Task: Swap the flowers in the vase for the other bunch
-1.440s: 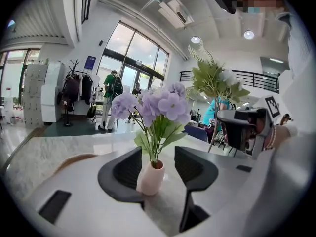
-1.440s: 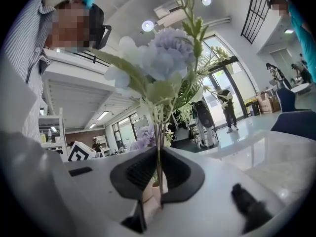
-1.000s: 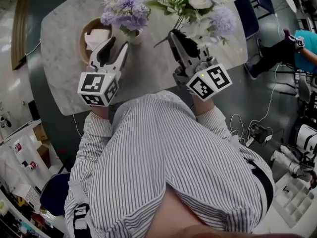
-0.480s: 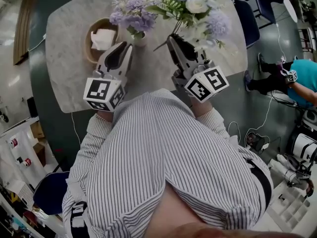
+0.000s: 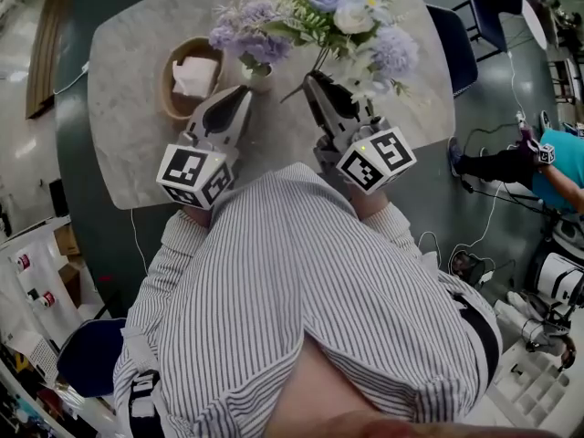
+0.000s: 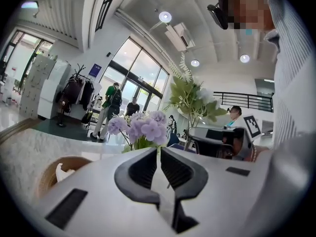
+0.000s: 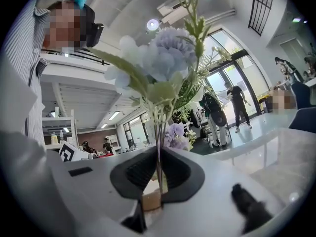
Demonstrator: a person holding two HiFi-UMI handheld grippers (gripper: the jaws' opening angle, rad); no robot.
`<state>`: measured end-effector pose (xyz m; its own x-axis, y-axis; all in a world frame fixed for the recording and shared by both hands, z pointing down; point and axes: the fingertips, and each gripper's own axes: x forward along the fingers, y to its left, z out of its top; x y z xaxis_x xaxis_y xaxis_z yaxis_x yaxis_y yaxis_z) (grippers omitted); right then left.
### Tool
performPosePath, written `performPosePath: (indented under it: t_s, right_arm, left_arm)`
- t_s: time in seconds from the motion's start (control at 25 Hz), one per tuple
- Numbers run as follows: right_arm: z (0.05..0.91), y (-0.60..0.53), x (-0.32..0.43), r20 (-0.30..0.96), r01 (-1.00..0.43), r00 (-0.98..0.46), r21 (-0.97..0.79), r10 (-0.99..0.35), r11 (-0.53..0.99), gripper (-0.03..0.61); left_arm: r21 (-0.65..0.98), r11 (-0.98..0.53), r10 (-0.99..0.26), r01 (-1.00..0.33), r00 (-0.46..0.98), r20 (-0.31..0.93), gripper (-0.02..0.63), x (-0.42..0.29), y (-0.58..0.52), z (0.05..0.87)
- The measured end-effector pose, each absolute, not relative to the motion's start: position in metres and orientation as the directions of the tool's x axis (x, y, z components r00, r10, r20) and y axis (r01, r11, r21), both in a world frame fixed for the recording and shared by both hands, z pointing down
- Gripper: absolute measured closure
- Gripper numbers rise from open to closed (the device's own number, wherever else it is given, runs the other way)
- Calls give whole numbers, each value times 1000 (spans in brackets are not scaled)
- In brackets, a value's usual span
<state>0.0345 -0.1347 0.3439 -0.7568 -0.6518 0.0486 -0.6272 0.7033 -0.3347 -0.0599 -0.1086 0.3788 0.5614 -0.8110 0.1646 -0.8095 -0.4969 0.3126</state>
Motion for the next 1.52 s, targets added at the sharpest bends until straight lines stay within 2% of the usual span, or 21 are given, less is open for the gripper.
performPosePath:
  t_s: [0.84,1.52]
  right_arm:
    - [347,-129,38,58,-629,-758,-332,-650,703,540]
    - [348,-129,41,61,-646,-746,-309,-663,698,540]
  left_arm:
    - [402,-461,-804,-791,564,190,589,-58,-106,388]
    - [409,-452,-802,-793,562,202,589,-59,-106,393]
